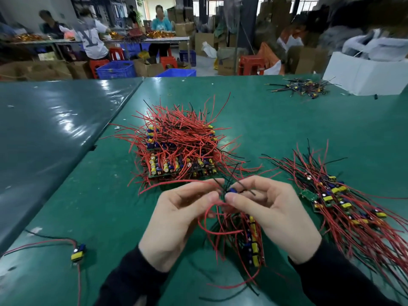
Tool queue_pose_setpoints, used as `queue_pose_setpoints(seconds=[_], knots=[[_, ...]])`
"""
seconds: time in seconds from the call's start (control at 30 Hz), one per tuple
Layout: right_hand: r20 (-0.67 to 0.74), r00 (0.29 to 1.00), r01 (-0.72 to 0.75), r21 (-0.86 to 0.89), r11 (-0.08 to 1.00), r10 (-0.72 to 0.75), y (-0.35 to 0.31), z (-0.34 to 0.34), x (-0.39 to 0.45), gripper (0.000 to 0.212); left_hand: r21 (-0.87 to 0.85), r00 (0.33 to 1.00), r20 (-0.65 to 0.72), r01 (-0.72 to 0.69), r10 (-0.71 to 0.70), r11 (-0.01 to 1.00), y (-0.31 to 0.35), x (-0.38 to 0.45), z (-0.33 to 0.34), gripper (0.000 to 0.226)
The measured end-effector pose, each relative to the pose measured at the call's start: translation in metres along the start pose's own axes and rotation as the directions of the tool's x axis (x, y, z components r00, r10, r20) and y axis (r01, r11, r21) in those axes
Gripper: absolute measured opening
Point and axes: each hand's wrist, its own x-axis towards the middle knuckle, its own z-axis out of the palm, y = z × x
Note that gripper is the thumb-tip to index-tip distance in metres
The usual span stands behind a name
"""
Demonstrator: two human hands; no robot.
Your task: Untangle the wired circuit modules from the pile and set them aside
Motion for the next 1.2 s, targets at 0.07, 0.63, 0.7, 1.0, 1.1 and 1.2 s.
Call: queue_pose_setpoints(seconds=[0.07, 0.63, 0.7, 1.0, 1.1, 1.2], knots=[[0.043, 0.999, -0.017, -0.083, 0.996, 0.02, 0.001, 0.002, -0.002, 0.033, 0.012, 0.997, -0.047, -0.062, 0.063, 0.998, -0.004, 0.0, 0.003, 0.021], [0.169, 0.986, 0.088, -0.498, 0.863, -0.003, 0.003, 0.009, -0.008, 0.016, 0.31, 0.943, -0.201, -0.194, 0.263, 0.931, -0.012, 0.0, 0.007, 0.013], [0.158, 0.987, 0.075, -0.501, 0.862, 0.006, 0.002, 0.009, -0.008, 0.017, 0.283, 0.946, -0.226, -0.165, 0.233, 0.945, -0.012, 0.0, 0.008, 0.012], [0.199, 0.98, 0.104, -0.512, 0.853, 0.0, -0.003, 0.012, -0.011, 0.019, 0.186, 0.967, -0.226, -0.077, 0.119, 0.979, -0.004, 0.002, -0.001, 0.018], [0.167, 0.986, 0.097, -0.55, 0.83, -0.005, -0.005, 0.012, -0.011, 0.016, 0.151, 0.955, -0.283, -0.048, 0.09, 0.987, -0.005, 0.005, -0.004, 0.014], [0.171, 0.984, 0.15, -0.592, 0.792, -0.058, -0.004, 0.012, -0.013, 0.012, 0.108, 0.942, -0.327, -0.044, 0.077, 0.993, -0.003, 0.005, -0.006, 0.004]])
